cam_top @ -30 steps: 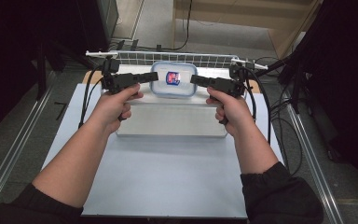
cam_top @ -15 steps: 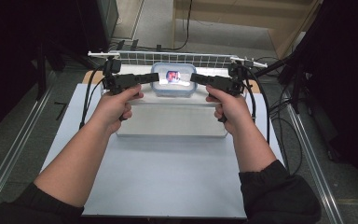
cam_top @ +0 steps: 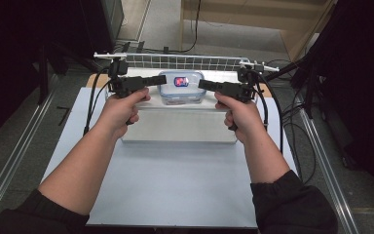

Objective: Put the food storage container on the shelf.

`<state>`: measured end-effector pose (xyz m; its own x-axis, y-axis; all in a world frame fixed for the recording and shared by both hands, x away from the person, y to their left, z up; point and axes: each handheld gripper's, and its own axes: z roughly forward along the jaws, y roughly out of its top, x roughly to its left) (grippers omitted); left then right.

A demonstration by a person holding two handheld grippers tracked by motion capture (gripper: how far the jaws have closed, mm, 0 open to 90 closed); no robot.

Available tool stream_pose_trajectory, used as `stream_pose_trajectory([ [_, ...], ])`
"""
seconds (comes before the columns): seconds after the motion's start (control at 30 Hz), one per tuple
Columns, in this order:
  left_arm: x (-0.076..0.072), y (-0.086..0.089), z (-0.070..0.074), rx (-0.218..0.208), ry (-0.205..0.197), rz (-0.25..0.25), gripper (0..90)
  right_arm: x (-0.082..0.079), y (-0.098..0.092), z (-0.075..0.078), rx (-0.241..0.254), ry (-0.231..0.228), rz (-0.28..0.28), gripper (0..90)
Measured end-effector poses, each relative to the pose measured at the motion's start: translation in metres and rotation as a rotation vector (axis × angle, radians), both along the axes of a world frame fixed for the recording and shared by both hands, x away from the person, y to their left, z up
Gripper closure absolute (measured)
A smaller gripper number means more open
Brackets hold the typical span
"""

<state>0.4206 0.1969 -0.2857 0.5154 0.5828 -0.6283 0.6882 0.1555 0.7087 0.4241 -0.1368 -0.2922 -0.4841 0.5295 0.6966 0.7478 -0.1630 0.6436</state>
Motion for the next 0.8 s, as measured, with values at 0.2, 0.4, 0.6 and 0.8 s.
stream_pose_trajectory([
  [0.2,-0.002,-0.001,0.002,0.014,-0.03,0.019,52.2,-0.005,0.0,-0.001,-0.001,-0.012,0.006,54.6],
  [0.4,-0.008,0.004,0.008,0.043,-0.066,0.051,50.4,-0.007,-0.002,0.0,0.006,-0.021,0.007,54.3],
  [0.6,-0.017,0.007,0.011,0.057,-0.081,0.041,48.4,-0.01,-0.003,0.002,-0.005,-0.023,0.01,54.0],
  [0.8,-0.036,0.011,0.014,0.124,-0.134,0.061,42.0,-0.023,-0.009,0.004,-0.031,-0.044,0.005,45.5],
])
